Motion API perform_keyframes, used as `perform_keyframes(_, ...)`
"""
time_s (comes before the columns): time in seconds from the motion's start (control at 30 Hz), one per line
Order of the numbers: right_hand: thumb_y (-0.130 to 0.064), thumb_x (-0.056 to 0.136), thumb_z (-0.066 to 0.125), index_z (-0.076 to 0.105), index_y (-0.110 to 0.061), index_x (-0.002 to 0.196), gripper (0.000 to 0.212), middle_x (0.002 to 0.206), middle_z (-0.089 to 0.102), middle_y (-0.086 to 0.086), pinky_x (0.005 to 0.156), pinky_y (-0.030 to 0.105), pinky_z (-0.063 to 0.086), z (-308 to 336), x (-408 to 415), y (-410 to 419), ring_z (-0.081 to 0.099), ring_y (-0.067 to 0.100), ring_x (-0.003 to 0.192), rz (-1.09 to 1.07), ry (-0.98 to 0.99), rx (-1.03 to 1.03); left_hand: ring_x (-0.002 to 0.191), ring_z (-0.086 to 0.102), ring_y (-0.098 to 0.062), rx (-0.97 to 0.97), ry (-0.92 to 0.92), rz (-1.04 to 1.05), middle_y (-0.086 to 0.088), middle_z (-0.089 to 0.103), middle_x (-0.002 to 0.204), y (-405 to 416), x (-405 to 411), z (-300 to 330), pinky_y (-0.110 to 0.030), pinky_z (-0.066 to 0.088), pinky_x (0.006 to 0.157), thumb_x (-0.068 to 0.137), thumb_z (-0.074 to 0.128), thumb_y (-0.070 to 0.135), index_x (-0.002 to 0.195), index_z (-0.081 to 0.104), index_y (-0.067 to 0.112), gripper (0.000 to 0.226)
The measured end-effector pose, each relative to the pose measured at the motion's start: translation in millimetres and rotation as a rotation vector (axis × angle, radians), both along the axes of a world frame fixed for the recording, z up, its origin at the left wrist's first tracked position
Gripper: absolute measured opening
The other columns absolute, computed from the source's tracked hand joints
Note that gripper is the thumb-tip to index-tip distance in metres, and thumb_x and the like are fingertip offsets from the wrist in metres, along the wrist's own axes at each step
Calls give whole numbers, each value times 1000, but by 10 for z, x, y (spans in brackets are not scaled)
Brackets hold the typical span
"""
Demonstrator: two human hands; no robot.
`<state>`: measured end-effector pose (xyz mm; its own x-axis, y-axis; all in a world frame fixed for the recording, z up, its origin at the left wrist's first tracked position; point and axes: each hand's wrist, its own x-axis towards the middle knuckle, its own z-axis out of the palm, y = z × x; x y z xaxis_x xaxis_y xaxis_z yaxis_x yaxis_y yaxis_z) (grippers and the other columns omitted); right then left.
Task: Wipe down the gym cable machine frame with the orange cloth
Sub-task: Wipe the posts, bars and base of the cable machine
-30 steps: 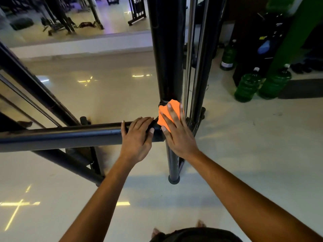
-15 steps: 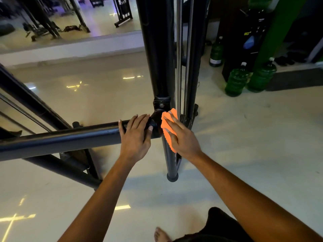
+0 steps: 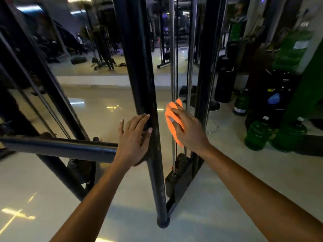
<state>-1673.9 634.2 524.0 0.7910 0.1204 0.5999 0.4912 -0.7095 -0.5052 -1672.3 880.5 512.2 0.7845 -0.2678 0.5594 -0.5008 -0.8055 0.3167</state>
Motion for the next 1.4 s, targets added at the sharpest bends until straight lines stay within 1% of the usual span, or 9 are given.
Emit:
perform_keyframes(0.3, -32, 111, 62, 65, -19, 146, 38, 160, 57, 0, 123, 36, 42, 2277, 508, -540, 51, 14, 148, 145, -340, 113, 147, 48, -26, -14, -365, 136, 6, 50, 159, -529, 296, 1887, -51, 26, 126, 109, 47, 45, 157, 50, 26, 52)
perform_keyframes(0.73, -42, 113, 53, 50, -28, 161, 50, 165, 50, -4, 123, 42, 42, 5145, 982, -280, 49, 16, 149, 242, -628, 97, 159, 27, -15, 21, -687, 239, 12, 37, 170, -352, 517, 5051, -50, 21, 132, 113, 44, 48, 163, 41, 31, 53)
perform_keyframes(0.9, -42, 113, 51, 51, -31, 157, 45, 146, 63, 3, 100, 35, 47, 5749, 1161, -121, 62, 21, 128, 187, -727, 131, 157, 33, -19, 7, -691, 233, 13, 37, 169, -266, 724, 5730, -56, 29, 128, 112, 45, 47, 162, 43, 32, 52)
perform_keyframes(1.0, -45, 113, 50, 50, -30, 157, 46, 144, 63, 3, 102, 40, 51, 5991, 1319, 17, 63, 21, 127, 189, -750, 145, 148, 45, -19, -19, -683, 184, 12, 39, 165, -186, 910, 6004, -55, 40, 121, 111, 44, 48, 160, 43, 33, 51)
perform_keyframes(1.17, -44, 115, 47, 44, -31, 158, 45, 131, 53, -7, 86, 21, 46, 6156, 1524, 353, 60, 7, 113, 275, -763, 193, 134, 47, -9, -236, -650, 43, 10, 43, 159, -210, 1085, 6362, -27, 42, 102, 115, 46, 37, 157, 49, 35, 42)
perform_keyframes(1.23, -51, 115, 41, 41, -38, 156, 44, 145, 51, 4, 106, 44, 50, 6121, 1661, 525, 52, 24, 136, 245, -777, 238, 134, 51, -13, -278, -626, 0, 9, 47, 155, -176, 1121, 6440, -39, 47, 107, 114, 45, 43, 150, 53, 42, 37)
perform_keyframes(1.3, -58, 114, 27, 30, -44, 162, 50, 170, 32, 8, 131, 64, 14, 6051, 1771, 669, 18, 34, 162, 177, -756, 280, 130, 56, -18, -326, -612, -54, 11, 53, 144, -134, 1163, 6497, -49, 53, 107, 109, 46, 50, 141, 57, 47, 34)
perform_keyframes(1.33, -60, 114, 21, 22, -45, 166, 54, 178, 18, 4, 132, 62, -5, 6025, 1814, 743, 1, 30, 167, 188, -745, 293, 128, 57, -15, -342, -617, -66, 13, 54, 140, -112, 1185, 6528, -44, 55, 104, 109, 46, 49, 139, 59, 46, 33)
perform_keyframes(1.4, -63, 113, 11, 10, -46, 170, 59, 182, -2, -8, 129, 60, -18, 6017, 1839, 851, -17, 23, 166, 243, -750, 301, 125, 56, -10, -322, -642, -60, 12, 56, 141, -98, 1204, 6576, -21, 49, 90, 114, 46, 38, 143, 60, 39, 32)
